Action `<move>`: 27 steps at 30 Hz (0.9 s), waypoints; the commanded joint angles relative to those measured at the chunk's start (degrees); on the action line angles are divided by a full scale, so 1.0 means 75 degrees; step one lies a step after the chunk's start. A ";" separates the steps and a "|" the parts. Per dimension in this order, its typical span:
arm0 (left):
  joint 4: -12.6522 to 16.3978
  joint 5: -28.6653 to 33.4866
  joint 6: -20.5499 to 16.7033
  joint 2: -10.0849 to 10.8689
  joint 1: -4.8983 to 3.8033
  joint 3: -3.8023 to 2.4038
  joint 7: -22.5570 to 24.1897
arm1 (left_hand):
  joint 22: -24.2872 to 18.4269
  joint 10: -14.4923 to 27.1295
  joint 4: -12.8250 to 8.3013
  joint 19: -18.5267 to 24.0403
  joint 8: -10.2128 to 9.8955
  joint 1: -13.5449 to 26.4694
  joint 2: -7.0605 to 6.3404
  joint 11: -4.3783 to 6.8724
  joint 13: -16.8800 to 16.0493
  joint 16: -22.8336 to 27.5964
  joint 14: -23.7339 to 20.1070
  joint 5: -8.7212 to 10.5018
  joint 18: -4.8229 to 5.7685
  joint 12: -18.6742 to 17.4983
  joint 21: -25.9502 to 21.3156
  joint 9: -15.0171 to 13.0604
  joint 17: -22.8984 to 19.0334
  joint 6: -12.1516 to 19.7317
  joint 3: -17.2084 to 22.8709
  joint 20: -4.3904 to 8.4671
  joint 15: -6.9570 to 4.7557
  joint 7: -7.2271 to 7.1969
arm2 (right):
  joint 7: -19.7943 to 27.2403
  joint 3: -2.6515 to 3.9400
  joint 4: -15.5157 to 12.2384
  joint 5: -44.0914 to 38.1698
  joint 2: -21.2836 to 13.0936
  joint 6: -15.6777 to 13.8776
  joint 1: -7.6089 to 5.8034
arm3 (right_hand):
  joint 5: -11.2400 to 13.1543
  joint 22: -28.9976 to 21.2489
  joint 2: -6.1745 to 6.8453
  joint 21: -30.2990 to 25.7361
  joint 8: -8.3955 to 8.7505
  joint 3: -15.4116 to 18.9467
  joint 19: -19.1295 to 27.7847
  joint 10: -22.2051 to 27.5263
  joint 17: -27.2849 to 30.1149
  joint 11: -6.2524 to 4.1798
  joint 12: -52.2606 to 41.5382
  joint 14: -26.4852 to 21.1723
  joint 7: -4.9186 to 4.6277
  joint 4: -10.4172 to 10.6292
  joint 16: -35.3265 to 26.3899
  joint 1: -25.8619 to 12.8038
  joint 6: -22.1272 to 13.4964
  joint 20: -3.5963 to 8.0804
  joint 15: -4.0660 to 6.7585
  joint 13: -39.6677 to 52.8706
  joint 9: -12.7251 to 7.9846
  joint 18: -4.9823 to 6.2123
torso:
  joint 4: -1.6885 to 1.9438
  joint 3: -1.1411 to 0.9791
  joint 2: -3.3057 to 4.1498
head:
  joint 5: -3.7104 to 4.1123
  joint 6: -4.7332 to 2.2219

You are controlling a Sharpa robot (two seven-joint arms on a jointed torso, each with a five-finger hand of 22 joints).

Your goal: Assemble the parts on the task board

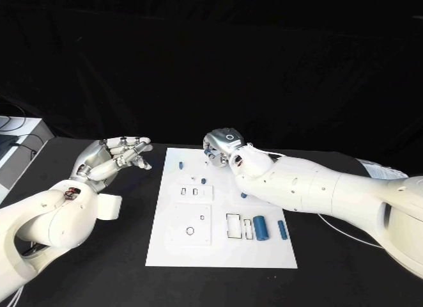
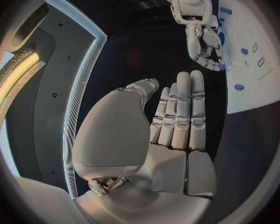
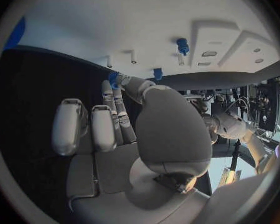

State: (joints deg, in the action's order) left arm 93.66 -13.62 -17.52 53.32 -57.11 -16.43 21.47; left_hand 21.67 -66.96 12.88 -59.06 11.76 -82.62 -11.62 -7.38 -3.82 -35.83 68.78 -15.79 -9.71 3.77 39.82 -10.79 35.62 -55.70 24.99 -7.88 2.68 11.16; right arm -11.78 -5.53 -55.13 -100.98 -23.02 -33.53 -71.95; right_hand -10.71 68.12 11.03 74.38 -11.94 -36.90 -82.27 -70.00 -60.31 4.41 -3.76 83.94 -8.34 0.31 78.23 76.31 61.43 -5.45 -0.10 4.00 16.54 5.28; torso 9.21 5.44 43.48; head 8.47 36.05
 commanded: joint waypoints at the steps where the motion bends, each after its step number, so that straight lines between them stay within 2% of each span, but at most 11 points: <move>1: 0.0031 -0.0048 0.0119 0.0003 -0.0004 -0.0014 0.0041 | 0.0008 0.0041 -0.0020 0.0071 -0.0040 0.0040 -0.0037 0.0011 0.0000 -0.0047 -0.0059 0.0030 -0.0076 -0.0027 0.0042 -0.0007 0.0007 0.0013 0.0023 0.0004 0.0001 0.0035 | -0.0002 0.0002 0.0034 -0.0139 -0.0002 0.0185 0.0003 | 0.0010 -0.0019 0.0041 0.0018 -0.0018 -0.0041 -0.0016 -0.0027 0.0023 0.0028 0.0010 0.0132 -0.0022 -0.0024 0.0050 0.0023 0.0017 0.0022 0.0051 0.0010 0.0014 -0.0118 | 0.0023 0.0017 0.0019 | 0.0006 0.0012; 5: 0.0027 -0.0050 0.0118 0.0010 -0.0004 -0.0020 0.0037 | 0.0024 0.0051 -0.0031 0.0092 -0.0046 0.0042 -0.0044 0.0006 0.0000 -0.0056 -0.0072 0.0033 -0.0076 -0.0027 0.0066 -0.0008 0.0013 0.0019 0.0028 0.0001 0.0005 0.0041 | -0.0029 0.0002 0.0040 -0.0205 -0.0034 0.0244 0.0002 | 0.0010 -0.0019 0.0041 0.0018 -0.0018 -0.0041 -0.0016 -0.0027 0.0023 0.0028 0.0010 0.0132 -0.0022 -0.0024 0.0050 0.0023 0.0017 0.0022 0.0051 0.0010 0.0014 -0.0118 | 0.0007 0.0018 0.0034 | -0.0024 0.0013; 14: -0.0015 -0.0052 0.0125 0.0008 -0.0004 -0.0026 0.0033 | 0.0024 0.0051 -0.0031 0.0092 -0.0046 0.0042 -0.0044 0.0006 0.0000 -0.0056 -0.0072 0.0033 -0.0076 -0.0027 0.0066 -0.0008 0.0013 0.0019 0.0028 0.0001 0.0005 0.0041 | -0.0113 0.0002 -0.0071 -0.0415 -0.0117 0.0218 0.0001 | 0.0013 0.0010 0.0044 0.0037 -0.0019 -0.0044 -0.0023 -0.0027 0.0016 0.0028 0.0011 0.0131 -0.0022 -0.0026 0.0054 0.0022 0.0014 0.0021 0.0049 0.0009 0.0020 -0.0124 | 0.0014 0.0024 0.0050 | -0.0037 0.0022; 27: -0.0032 -0.0058 0.0134 -0.0007 -0.0004 -0.0029 0.0030 | 0.0035 0.0060 -0.0036 0.0104 -0.0050 0.0043 -0.0046 0.0003 0.0001 -0.0062 -0.0079 0.0033 -0.0077 -0.0028 0.0081 -0.0009 0.0017 0.0022 0.0032 -0.0002 0.0007 0.0043 | -0.0079 0.0001 -0.0024 -0.0418 -0.0089 0.0388 0.0001 | 0.0013 0.0029 0.0062 0.0048 -0.0027 -0.0041 -0.0026 -0.0039 0.0018 0.0027 0.0008 0.0129 -0.0020 -0.0031 0.0057 0.0015 0.0017 0.0019 0.0048 0.0009 0.0037 -0.0127 | 0.0028 0.0060 0.0071 | -0.0030 0.0007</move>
State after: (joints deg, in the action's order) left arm 93.30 -13.85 -17.50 53.38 -57.12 -16.59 21.41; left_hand 21.89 -66.96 12.72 -58.64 11.76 -82.62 -11.62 -7.38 -3.83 -36.05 68.57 -15.79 -9.72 3.77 40.21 -10.77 35.66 -55.70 25.15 -7.88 2.89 11.16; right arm -12.30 -5.54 -55.48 -103.10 -23.80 -31.92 -71.95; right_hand -10.49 68.29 11.04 74.38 -11.97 -37.07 -82.27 -69.89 -60.21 4.52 -3.39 83.94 -8.26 0.14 78.44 76.30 61.33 -5.45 -0.10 4.00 16.75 5.29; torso 9.37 5.79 43.93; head 8.22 36.16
